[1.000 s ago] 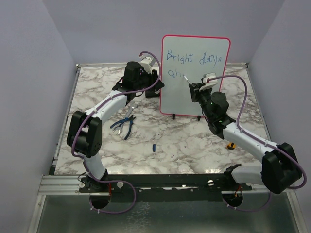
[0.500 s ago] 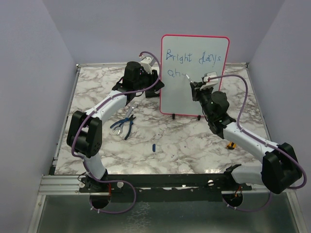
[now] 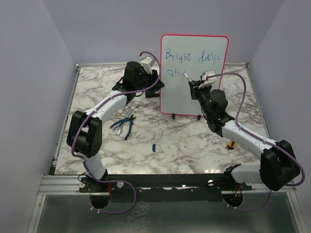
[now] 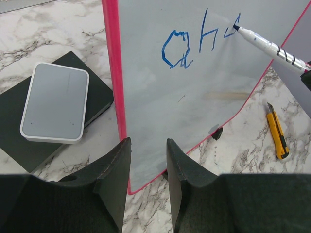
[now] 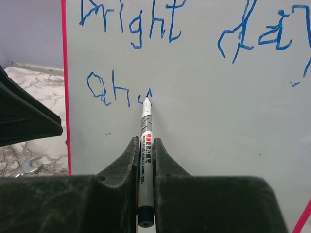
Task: Write a sentence on the whiteboard
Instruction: Pick up the sentence from the whiteboard.
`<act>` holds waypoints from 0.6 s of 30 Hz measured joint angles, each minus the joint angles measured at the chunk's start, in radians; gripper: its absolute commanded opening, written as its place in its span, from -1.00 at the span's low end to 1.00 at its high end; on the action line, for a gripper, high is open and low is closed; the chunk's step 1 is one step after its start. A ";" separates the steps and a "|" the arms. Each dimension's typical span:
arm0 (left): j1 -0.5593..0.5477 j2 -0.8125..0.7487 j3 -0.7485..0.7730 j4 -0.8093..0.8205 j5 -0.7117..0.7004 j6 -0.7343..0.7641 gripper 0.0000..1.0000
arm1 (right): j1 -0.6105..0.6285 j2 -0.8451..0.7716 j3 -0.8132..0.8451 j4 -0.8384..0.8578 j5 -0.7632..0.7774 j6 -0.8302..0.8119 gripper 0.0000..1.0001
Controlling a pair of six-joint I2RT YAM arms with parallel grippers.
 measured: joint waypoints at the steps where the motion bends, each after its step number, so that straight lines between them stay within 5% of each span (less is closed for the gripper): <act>1: 0.000 0.000 0.000 0.000 0.000 0.000 -0.27 | 0.000 0.004 0.000 0.000 -0.003 0.000 -0.99; 18: 0.000 0.000 0.000 0.000 0.000 0.000 -0.27 | 0.000 0.016 0.000 -0.008 -0.030 0.001 -0.99</act>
